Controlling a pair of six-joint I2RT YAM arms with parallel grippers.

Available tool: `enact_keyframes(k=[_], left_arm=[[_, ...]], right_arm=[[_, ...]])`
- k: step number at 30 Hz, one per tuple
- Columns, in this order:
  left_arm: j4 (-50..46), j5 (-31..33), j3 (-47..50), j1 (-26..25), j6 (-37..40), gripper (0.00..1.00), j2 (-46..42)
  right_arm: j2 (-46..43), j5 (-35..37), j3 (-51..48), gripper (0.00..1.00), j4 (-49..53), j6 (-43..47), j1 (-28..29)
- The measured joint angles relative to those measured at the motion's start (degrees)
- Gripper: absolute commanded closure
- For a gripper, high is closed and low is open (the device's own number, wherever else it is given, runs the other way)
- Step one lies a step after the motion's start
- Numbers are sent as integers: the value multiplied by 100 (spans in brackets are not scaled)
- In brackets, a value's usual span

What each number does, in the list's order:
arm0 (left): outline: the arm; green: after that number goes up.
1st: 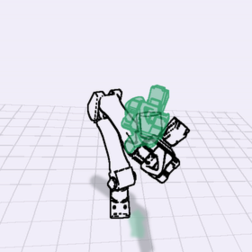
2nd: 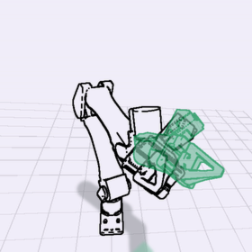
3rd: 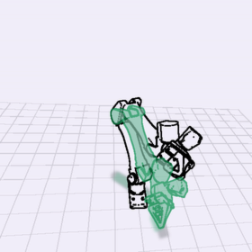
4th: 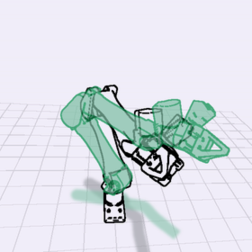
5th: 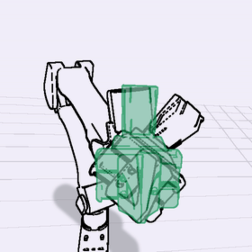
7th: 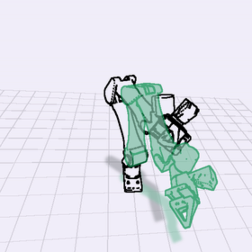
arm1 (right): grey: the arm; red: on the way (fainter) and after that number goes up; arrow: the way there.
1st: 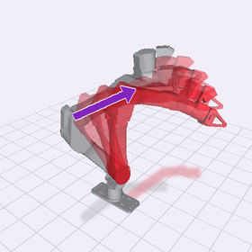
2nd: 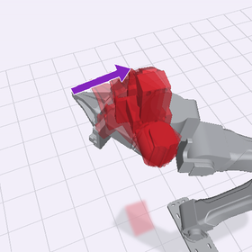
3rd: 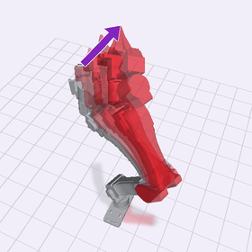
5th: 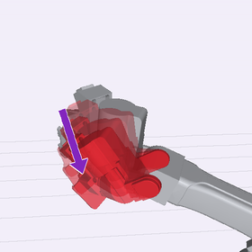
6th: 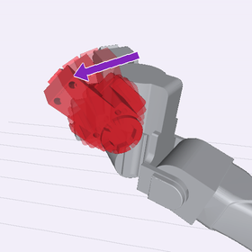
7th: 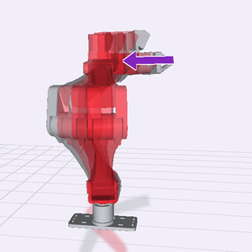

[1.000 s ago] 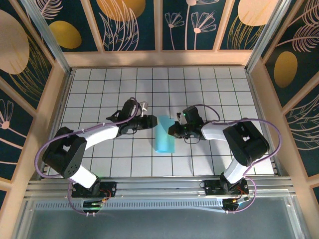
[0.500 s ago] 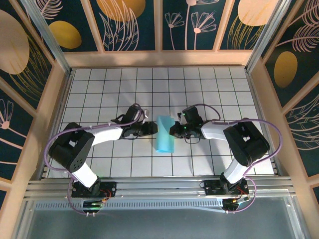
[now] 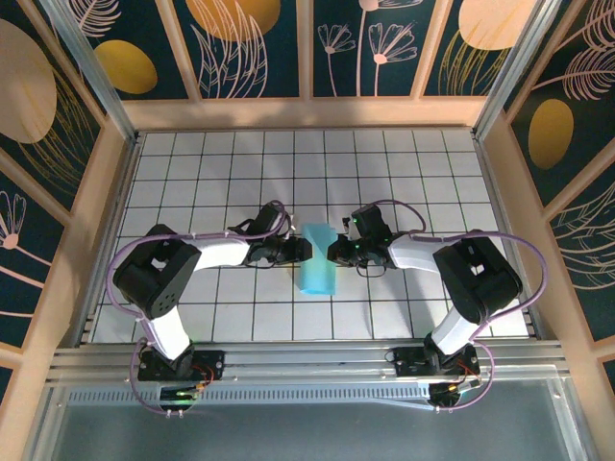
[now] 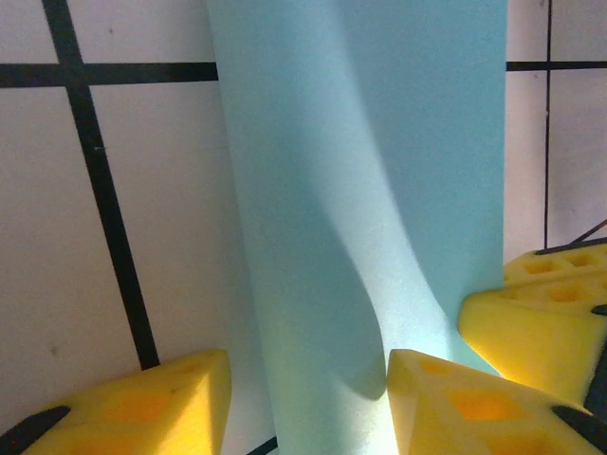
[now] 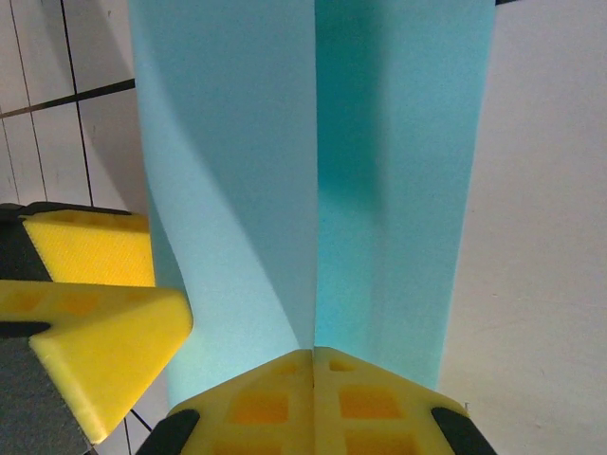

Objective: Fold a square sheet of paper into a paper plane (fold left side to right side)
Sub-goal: First fold in half a square sheet of paper at the center of the table.

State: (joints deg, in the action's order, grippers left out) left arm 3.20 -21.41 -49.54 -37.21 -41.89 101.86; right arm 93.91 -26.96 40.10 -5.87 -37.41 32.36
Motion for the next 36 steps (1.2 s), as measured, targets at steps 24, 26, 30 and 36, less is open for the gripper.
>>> enact_keyframes(k=[24, 26, 30, 36], left_arm=[[-933, 684, -601, -286, 188, 57, 251], [-1104, 737, -741, -321, 227, 56, 302], [-1392, 850, -953, -374, 286, 56, 400], [-1606, 931, -1115, -409, 289, 55, 481]], right_arm=[[-1086, 822, 249, 62, 1373, 678, -413], [-1257, 914, 234, 61, 1403, 710, -579], [-1526, 1003, 129, 61, 1438, 726, -750], [-1580, 1019, -17, 61, 1521, 737, -791]])
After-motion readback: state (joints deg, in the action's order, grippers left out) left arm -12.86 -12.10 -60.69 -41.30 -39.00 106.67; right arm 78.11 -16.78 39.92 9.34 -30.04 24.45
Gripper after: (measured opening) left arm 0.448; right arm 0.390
